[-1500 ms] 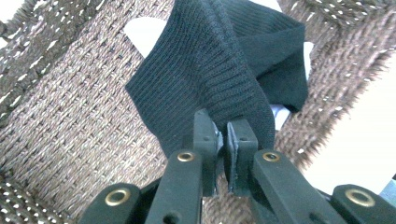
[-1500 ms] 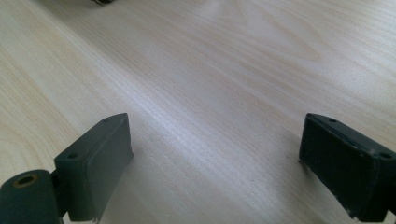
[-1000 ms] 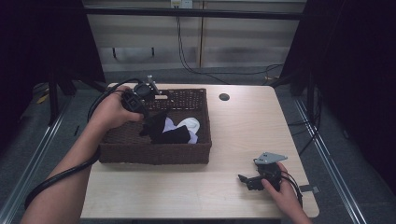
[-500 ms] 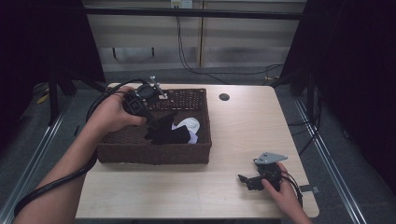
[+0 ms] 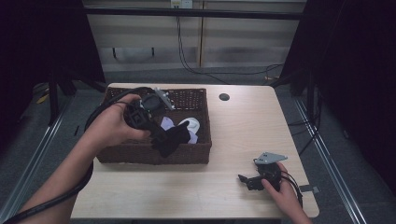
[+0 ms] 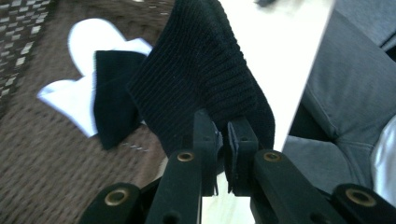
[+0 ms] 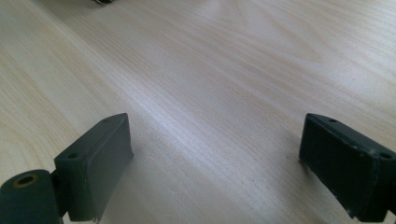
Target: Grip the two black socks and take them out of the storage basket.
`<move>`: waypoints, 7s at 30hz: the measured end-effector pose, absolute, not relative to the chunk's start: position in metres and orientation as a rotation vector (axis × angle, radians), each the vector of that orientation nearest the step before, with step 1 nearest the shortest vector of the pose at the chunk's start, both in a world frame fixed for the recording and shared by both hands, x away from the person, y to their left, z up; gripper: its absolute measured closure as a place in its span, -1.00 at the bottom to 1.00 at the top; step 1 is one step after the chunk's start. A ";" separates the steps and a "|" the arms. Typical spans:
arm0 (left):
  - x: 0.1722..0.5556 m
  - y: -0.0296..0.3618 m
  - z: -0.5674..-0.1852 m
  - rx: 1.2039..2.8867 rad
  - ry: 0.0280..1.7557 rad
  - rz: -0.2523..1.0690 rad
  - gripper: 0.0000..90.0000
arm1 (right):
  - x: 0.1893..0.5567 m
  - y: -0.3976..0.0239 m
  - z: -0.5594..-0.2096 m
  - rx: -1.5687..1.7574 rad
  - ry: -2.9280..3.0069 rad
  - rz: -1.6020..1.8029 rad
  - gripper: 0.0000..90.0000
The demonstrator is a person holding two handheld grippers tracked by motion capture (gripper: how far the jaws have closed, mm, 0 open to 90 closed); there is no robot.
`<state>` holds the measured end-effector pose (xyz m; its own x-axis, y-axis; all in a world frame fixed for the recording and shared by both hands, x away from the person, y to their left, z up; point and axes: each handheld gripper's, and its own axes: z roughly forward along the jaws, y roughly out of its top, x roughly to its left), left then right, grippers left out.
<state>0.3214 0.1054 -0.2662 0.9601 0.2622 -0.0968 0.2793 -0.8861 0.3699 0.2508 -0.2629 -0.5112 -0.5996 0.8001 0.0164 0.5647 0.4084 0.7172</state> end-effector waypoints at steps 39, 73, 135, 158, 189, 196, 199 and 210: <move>0.319 0.092 -0.349 2.669 0.431 -0.148 0.27 | 0.251 -0.263 -0.511 1.178 2.344 0.997 -0.81; 0.430 0.088 -0.411 2.556 0.814 -0.098 -0.26 | 0.251 -0.263 -0.511 1.181 2.342 1.001 -0.81; 0.435 0.100 -0.344 2.743 0.737 -0.094 0.88 | 0.251 -0.263 -0.511 1.179 2.346 1.003 -0.81; 0.432 0.107 -0.298 2.747 0.701 -0.109 0.88 | 0.251 -0.263 -0.511 1.178 2.348 1.001 -0.81; 0.374 0.105 -0.247 2.722 0.536 -0.135 0.88 | 0.250 -0.263 -0.511 1.178 2.348 1.000 -0.81; 0.351 0.102 -0.256 2.720 0.488 -0.163 0.88 | 0.251 -0.263 -0.511 1.178 2.346 1.002 -0.81; 0.345 0.101 -0.259 2.729 0.448 -0.164 0.88 | 0.251 -0.263 -0.511 1.178 2.346 1.002 -0.81; 0.317 0.090 -0.298 2.720 0.388 -0.222 0.88 | 0.250 -0.263 -0.511 1.178 2.346 1.003 -0.81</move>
